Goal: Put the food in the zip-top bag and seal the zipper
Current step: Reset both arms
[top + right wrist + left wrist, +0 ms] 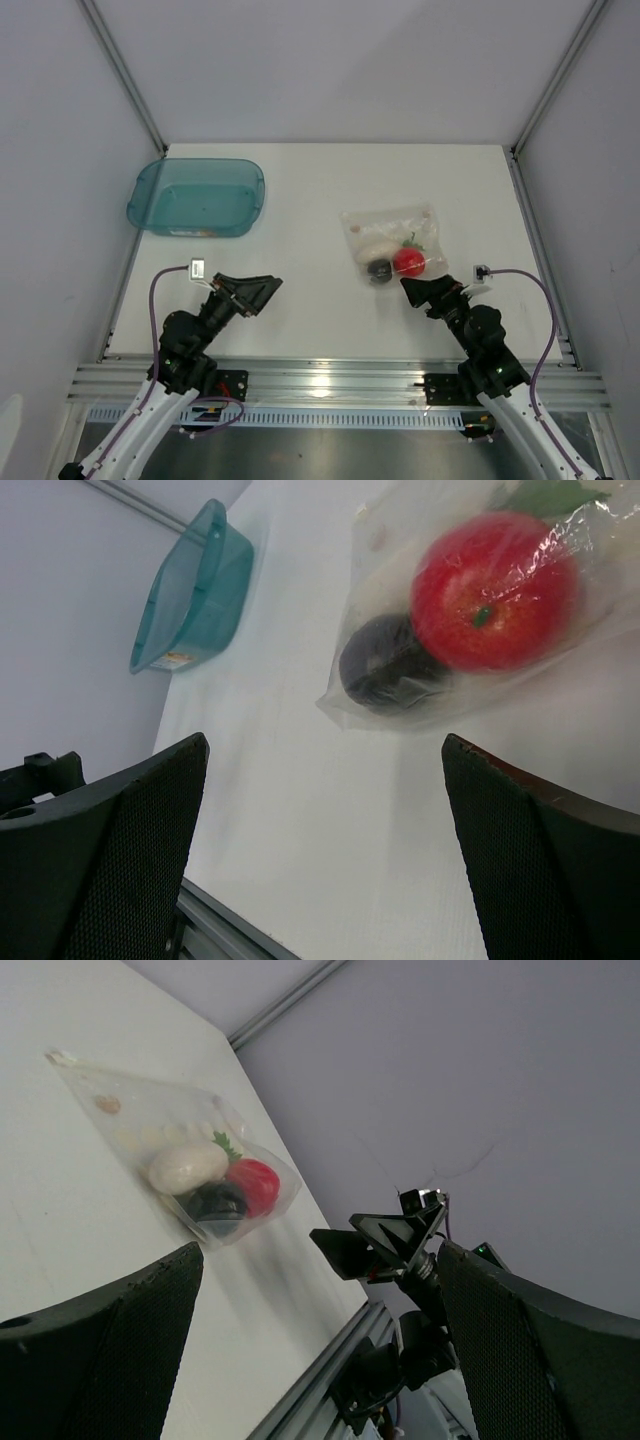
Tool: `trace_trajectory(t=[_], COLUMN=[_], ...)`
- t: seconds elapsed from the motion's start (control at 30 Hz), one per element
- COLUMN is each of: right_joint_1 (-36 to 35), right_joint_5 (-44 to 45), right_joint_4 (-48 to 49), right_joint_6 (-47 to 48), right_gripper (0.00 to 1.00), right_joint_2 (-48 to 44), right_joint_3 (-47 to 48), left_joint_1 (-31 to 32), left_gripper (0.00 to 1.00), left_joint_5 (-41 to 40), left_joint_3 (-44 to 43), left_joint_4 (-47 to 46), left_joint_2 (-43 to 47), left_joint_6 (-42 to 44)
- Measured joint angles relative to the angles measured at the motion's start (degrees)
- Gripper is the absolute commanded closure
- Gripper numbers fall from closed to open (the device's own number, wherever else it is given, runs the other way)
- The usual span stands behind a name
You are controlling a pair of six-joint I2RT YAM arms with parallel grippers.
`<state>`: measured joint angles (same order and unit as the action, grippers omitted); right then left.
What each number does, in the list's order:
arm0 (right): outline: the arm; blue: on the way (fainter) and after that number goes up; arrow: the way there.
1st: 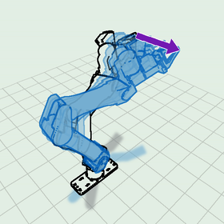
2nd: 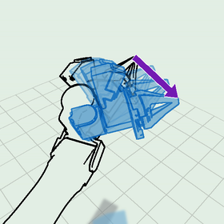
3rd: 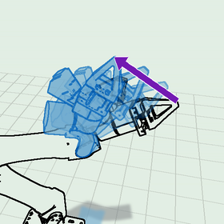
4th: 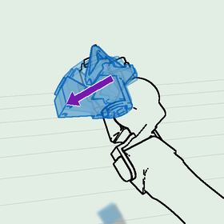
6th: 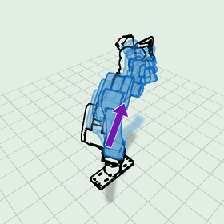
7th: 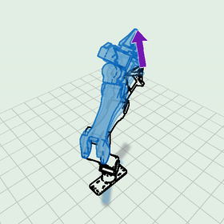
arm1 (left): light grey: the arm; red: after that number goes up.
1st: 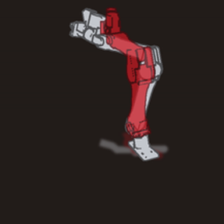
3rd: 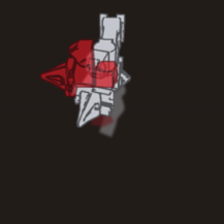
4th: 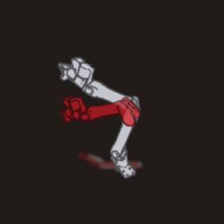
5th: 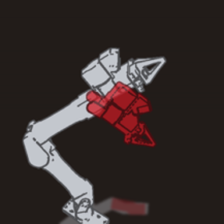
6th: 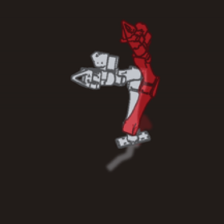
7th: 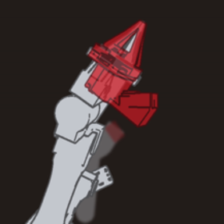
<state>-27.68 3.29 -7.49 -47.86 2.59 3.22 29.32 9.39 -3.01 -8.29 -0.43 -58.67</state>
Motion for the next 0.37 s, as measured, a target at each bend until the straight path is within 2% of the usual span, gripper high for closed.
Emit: trace_trajectory(t=[0.37], right_joint_1=[-0.2], right_joint_5=[1.9], right_joint_4=[-0.9], right_joint_6=[-3.5], right_gripper=[0.01], right_joint_2=[0.2], right_joint_3=[0.0], left_joint_1=[0.0], left_gripper=[0.01], left_joint_5=[1.4], left_joint_3=[0.0], left_joint_4=[0.9], left_joint_2=[0.0], left_joint_6=[-0.9])
